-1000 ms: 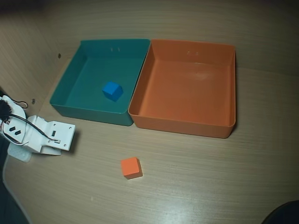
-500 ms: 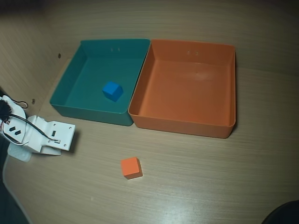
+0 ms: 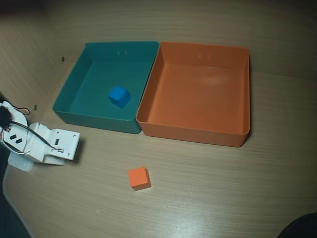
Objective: Grasp a cube and put it in the box.
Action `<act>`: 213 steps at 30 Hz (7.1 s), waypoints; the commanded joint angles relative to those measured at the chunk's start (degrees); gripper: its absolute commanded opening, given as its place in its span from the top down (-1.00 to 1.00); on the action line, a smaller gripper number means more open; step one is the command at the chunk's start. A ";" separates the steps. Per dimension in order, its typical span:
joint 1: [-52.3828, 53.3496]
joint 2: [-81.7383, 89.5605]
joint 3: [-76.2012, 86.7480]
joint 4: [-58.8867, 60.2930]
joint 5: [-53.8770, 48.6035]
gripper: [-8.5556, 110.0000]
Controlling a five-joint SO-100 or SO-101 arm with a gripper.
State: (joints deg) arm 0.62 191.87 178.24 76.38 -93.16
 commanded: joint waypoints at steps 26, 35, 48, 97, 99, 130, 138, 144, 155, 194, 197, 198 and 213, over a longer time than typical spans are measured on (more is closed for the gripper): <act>0.00 0.26 3.60 0.88 -0.18 0.94; 0.00 0.26 3.60 0.88 -0.18 0.93; -0.62 0.26 3.52 0.53 -1.14 0.93; -0.62 -88.42 -98.09 0.26 -1.49 0.24; -0.62 -91.67 -101.87 0.26 -1.76 0.24; 4.57 -136.93 -138.78 0.35 -23.99 0.24; 4.04 -144.23 -141.68 0.26 -23.99 0.24; 3.16 -147.30 -141.59 0.26 -23.99 0.24; 2.90 -147.92 -141.59 0.35 -23.03 0.30; 2.72 -121.73 -141.68 0.26 -22.76 0.92; 2.46 -119.36 -141.77 0.26 -22.76 0.92; 1.93 -118.56 -141.77 0.18 -22.76 0.92; -8.88 -116.81 -144.84 0.26 -21.18 0.92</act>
State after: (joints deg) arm -7.47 70.31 39.55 76.99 -115.75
